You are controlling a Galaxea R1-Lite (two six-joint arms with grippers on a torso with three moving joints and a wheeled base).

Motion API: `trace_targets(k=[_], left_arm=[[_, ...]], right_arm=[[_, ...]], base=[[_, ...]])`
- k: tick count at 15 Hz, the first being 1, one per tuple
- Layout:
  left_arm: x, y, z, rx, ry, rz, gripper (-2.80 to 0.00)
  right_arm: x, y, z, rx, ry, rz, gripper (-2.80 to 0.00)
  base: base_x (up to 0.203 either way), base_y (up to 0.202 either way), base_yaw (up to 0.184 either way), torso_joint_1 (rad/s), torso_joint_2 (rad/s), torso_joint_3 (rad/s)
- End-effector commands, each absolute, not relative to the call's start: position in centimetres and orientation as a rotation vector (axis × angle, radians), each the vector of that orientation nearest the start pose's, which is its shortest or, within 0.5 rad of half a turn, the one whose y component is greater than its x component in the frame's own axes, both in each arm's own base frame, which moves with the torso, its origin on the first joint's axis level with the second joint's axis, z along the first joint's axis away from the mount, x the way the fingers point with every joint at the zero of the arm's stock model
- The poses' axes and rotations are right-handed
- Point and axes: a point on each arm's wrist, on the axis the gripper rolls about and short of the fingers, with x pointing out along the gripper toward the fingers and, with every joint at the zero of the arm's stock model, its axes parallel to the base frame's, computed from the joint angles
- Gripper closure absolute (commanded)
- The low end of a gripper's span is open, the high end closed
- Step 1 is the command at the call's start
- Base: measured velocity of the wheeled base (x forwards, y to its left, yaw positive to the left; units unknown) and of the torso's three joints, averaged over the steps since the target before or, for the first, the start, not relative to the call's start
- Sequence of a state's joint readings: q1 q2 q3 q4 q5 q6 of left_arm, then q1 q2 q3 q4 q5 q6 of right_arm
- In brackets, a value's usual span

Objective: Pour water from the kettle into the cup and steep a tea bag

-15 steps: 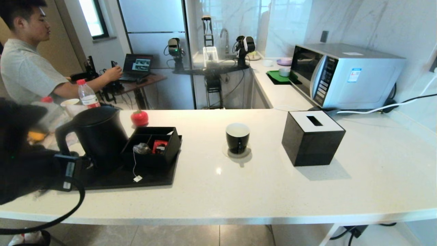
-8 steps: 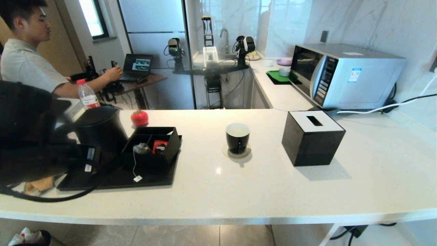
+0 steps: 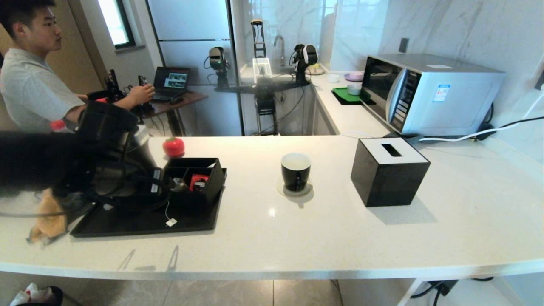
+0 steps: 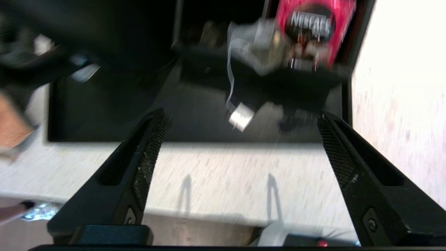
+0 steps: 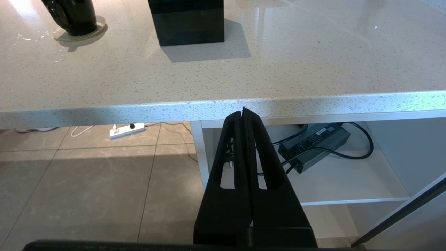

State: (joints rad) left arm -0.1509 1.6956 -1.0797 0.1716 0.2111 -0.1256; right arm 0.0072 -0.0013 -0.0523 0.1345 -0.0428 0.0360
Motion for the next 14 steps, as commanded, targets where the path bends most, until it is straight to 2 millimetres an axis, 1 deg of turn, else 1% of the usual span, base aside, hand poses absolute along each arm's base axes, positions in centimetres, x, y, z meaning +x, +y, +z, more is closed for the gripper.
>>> trace_targets(k=[1,2,6,14], left_arm=[[32.2,-4.4,16.6,0.014,0.816,0.116,-2.8],[33.0,-4.5,16.4,0.006,0.815,0.113,-2.8],[34.9,-4.9,16.1,-0.019,0.811,0.07,-2.8],[35.4,-4.9,15.2,-0.017,0.835,0.051,-2.8]], right_arm=[[-2.7,-0.1,7.6,0.034,0.082,-0.037,0.0],[-2.7,-0.1,7.6,0.034,0.082,-0.037,0.0],[-2.7,-0.1,7.6,0.033,0.082,-0.037,0.0],[-2.7,-0.1,7.6,0.035,0.082,-0.037,0.0]], base=[[0.0,0.0,0.0,0.0,0.0,0.0],[0.0,0.0,0.0,0.0,0.0,0.0],[0.0,0.0,0.0,0.0,0.0,0.0],[0.0,0.0,0.0,0.0,0.0,0.0]])
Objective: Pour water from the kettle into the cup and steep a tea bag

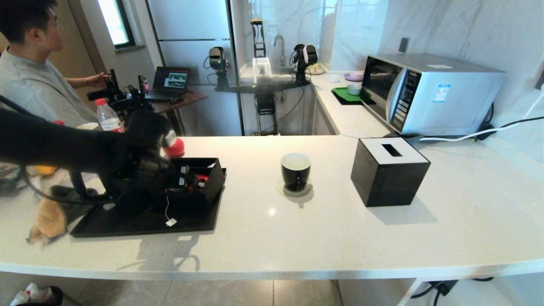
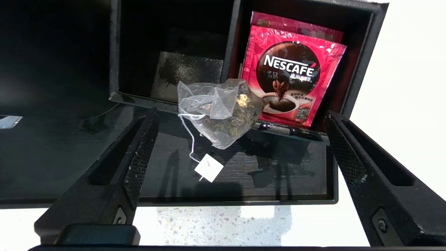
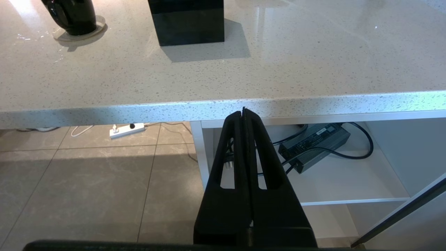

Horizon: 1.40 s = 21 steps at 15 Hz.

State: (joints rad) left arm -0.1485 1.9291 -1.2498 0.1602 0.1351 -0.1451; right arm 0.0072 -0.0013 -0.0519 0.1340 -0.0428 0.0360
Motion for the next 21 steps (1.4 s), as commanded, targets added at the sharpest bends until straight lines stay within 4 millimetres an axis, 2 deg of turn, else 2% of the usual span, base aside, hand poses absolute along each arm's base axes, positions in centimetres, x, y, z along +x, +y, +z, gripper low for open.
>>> trace_targets(k=[1,6,13,21], left_arm=[[35.5,-5.0,15.1,-0.017,0.838,0.051,-2.8],[35.6,-4.9,14.9,-0.014,0.844,0.052,-2.8],[36.0,-3.9,14.6,-0.027,0.85,0.08,-2.8],[36.2,-3.8,14.5,-0.027,0.85,0.081,-2.8]], right_arm=[[-2.7,-0.1,7.6,0.033,0.082,-0.038,0.0],[-2.7,-0.1,7.6,0.033,0.082,-0.038,0.0],[-2.7,-0.1,7.6,0.033,0.082,-0.037,0.0],[-2.7,-0.1,7.6,0.033,0.082,-0.037,0.0]], base=[[0.0,0.0,0.0,0.0,0.0,0.0],[0.0,0.0,0.0,0.0,0.0,0.0],[0.0,0.0,0.0,0.0,0.0,0.0],[0.0,0.0,0.0,0.0,0.0,0.0]])
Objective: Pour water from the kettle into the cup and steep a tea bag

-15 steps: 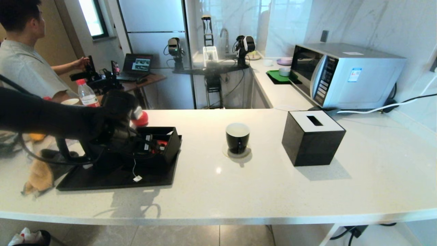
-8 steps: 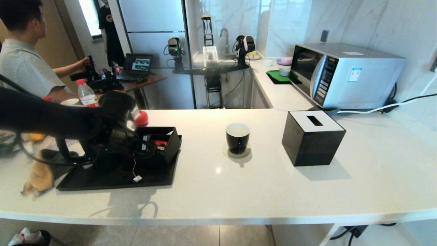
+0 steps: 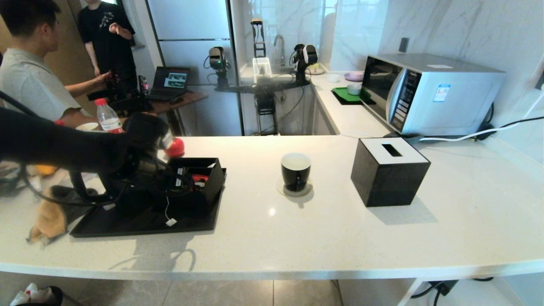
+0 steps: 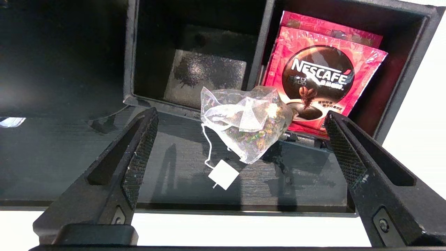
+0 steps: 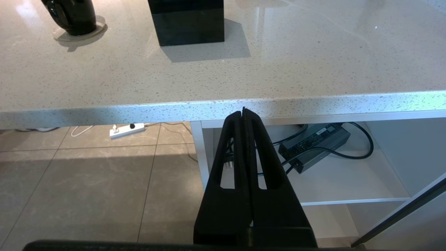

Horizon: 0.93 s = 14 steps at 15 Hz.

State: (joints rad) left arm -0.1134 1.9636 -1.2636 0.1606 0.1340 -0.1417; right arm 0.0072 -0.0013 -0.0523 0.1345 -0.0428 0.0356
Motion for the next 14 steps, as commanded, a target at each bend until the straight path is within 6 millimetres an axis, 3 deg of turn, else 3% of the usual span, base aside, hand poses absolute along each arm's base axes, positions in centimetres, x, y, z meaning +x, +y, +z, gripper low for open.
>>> trace_targets(k=[1,14], left_arm=[[36.18,-3.82,14.49,-0.027,0.85,0.081,-2.8],[36.15,-3.86,14.36,-0.025,0.854,0.082,-2.8]], right_arm=[[-2.73,-0.12,7.6,0.035,0.082,-0.037,0.0],[-2.73,-0.12,7.6,0.035,0.082,-0.037,0.0]], base=[[0.0,0.0,0.0,0.0,0.0,0.0],[0.0,0.0,0.0,0.0,0.0,0.0]])
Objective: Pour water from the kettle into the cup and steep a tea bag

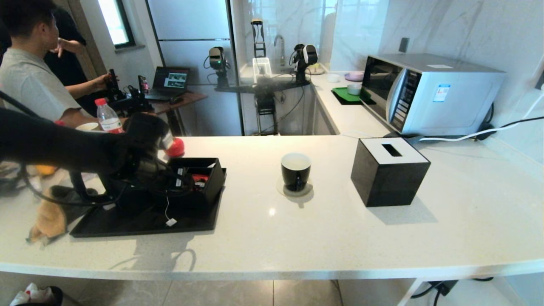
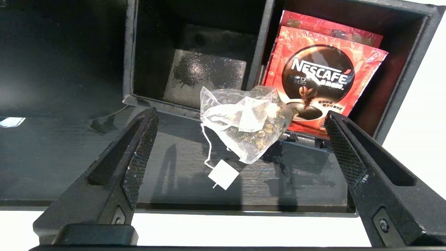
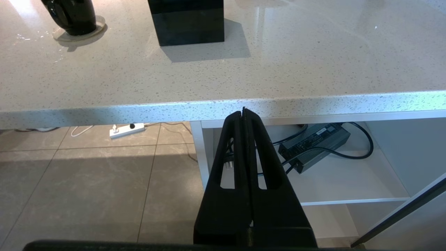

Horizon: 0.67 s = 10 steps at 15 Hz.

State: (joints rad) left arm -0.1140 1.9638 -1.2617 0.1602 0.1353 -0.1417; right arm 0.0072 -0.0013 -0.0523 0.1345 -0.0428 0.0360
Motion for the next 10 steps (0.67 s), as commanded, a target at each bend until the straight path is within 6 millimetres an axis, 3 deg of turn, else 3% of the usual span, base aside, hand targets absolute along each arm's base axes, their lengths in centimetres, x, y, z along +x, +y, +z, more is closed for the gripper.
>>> trace_targets(k=[1,5,6,10], left_arm=[[36.13,-3.87,14.32,-0.026,0.856,0.08,-2.8],[36.28,-3.89,14.03,-0.026,0.863,0.081,-2.8],[36.28,-3.88,14.02,-0.025,0.863,0.082,0.0],[36.69,-3.87,13.8,-0.026,0.847,0.085,0.0]], right_arm=[[-2.73,-0.12,7.6,0.035,0.082,-0.037,0.0],[-2.73,-0.12,7.6,0.033,0.082,-0.037,0.0],[-2.73,-0.12,7.6,0.034,0.082,-0.038,0.0],[-2.73,-0.12,7.6,0.033,0.082,-0.037,0.0]], base=[[0.0,0.0,0.0,0.0,0.0,0.0],[0.0,0.0,0.0,0.0,0.0,0.0],[0.0,0.0,0.0,0.0,0.0,0.0],[0.0,0.0,0.0,0.0,0.0,0.0]])
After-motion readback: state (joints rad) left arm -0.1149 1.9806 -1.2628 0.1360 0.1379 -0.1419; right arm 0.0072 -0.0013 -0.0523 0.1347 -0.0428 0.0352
